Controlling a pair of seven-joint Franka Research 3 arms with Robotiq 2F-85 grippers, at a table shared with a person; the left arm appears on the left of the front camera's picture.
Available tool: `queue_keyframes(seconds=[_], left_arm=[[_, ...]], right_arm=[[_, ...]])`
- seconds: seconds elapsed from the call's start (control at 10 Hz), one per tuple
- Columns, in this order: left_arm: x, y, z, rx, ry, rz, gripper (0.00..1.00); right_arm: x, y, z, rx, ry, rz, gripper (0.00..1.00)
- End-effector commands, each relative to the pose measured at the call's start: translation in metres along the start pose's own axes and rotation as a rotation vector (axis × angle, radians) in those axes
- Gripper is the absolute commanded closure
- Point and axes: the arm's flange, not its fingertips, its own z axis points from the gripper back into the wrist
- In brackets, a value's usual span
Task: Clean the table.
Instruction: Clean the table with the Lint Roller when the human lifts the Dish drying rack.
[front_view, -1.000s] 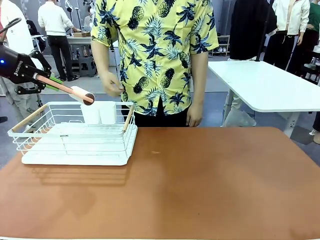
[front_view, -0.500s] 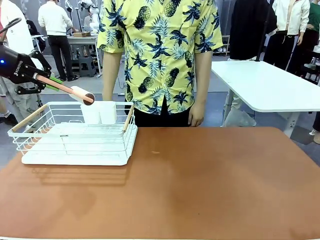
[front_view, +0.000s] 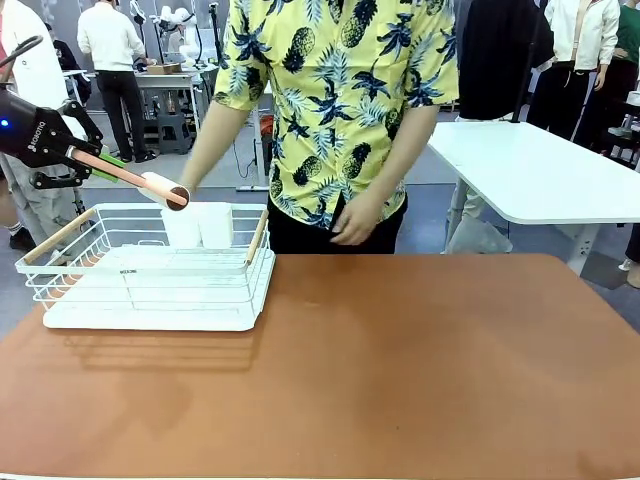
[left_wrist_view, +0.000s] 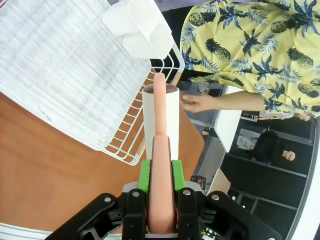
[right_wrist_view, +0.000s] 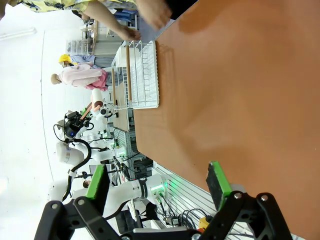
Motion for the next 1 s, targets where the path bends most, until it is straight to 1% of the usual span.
queue_keyframes(seconds=[0.0, 0.9], left_arm=[[0.0001, -0.0005, 0.0002, -0.003, 0.0, 0.003, 0.99], [0.0001, -0.0005, 0.0002, -0.003, 0.0, 0.003, 0.99]], right_arm=[[-0.0005, 0.0019, 0.0011, 0.005, 0.0, 0.006, 0.0], [-0.0005, 0.0019, 0.0011, 0.005, 0.0, 0.006, 0.0]])
